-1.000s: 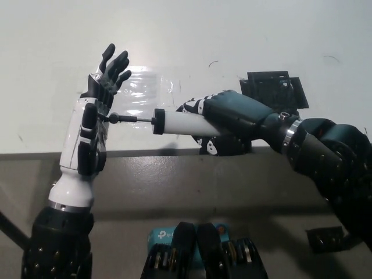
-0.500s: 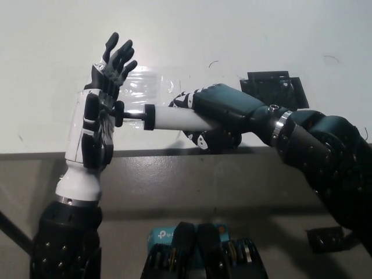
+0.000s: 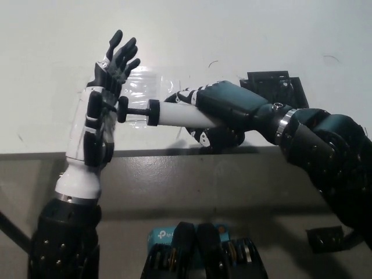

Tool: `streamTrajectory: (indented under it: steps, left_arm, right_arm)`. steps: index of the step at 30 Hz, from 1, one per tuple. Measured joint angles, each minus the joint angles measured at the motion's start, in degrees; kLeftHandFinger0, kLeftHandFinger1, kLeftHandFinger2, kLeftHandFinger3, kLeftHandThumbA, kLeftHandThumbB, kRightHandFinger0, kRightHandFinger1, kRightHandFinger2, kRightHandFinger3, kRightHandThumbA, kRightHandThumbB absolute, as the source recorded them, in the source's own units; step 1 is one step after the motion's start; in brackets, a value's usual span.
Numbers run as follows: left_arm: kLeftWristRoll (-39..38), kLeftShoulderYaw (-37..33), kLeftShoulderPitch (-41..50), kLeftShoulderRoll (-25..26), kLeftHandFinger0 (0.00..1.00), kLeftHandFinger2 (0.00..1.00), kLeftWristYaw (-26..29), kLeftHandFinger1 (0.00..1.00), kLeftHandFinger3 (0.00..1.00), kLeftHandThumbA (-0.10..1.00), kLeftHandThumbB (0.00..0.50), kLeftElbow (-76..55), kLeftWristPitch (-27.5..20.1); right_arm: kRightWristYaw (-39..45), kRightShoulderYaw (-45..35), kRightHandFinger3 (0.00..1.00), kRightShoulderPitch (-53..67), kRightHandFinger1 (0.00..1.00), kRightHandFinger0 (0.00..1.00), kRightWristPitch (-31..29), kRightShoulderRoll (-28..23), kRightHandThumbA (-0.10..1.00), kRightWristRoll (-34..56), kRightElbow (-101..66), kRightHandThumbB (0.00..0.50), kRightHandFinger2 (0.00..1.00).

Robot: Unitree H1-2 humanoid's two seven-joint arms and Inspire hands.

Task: The robot uses right hand to pick up a small white air pumper and uses its left hand to compress it, and then puts it on the desk

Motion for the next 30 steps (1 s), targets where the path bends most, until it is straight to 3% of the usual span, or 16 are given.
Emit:
streamTrajectory:
  steps: [5,11,13,16,19,26,27,30]
  left_arm:
    - [-1.7,3.8,0.0,3.5,1.00,1.00,0.0,1.00,1.00,1.00,0.242,0.0,0.0]
    - [-2.5,5.9,1.9,5.2,1.00,1.00,0.0,1.00,1.00,1.00,0.223,0.1,-0.6]
    - [-2.7,5.9,3.5,5.5,1.00,1.00,0.0,1.00,1.00,1.00,0.213,0.6,-1.0]
    - [-3.0,5.9,6.0,6.2,1.00,1.00,0.0,1.00,1.00,1.00,0.169,1.6,-1.8]
    - [-3.3,5.9,8.5,7.0,1.00,1.00,-0.1,1.00,1.00,1.00,0.190,2.3,-3.4]
    - [-3.6,4.8,14.1,7.1,1.00,1.00,-0.2,1.00,1.00,1.00,0.204,3.6,-5.9]
    - [-3.5,4.5,14.8,7.1,1.00,1.00,-0.3,1.00,1.00,1.00,0.180,3.7,-6.1]
    - [-3.4,4.0,16.6,7.2,1.00,1.00,-0.3,1.00,1.00,1.00,0.172,5.3,-7.1]
  right_arm:
    - [-0.4,-2.7,0.94,0.0,0.51,0.01,-1.6,-3.7,-0.10,0.2,4.1,0.127,0.81]
    - [-2.0,-7.0,1.00,-1.5,0.53,0.02,-2.2,-6.3,-0.10,0.2,11.2,0.107,0.84]
    - [-2.8,-7.9,1.00,-2.4,0.57,0.04,-2.2,-6.3,-0.10,0.2,13.2,0.110,0.88]
    - [-4.3,-8.1,0.99,-3.9,0.58,0.05,-2.7,-6.3,-0.10,-0.1,17.7,0.118,0.85]
    - [-6.1,-7.9,0.95,-5.8,0.57,0.05,-3.9,-6.3,-0.10,-0.8,24.0,0.127,0.82]
    - [-11.4,-6.4,1.00,-9.9,0.59,0.07,-5.8,-4.6,-0.10,-3.2,37.9,0.132,0.87]
    - [-12.1,-6.2,1.00,-10.3,0.61,0.09,-6.2,-4.2,-0.10,-3.5,39.5,0.141,0.90]
    - [-14.3,-5.2,1.00,-11.2,0.60,0.10,-7.1,-3.1,-0.10,-4.1,43.7,0.152,0.88]
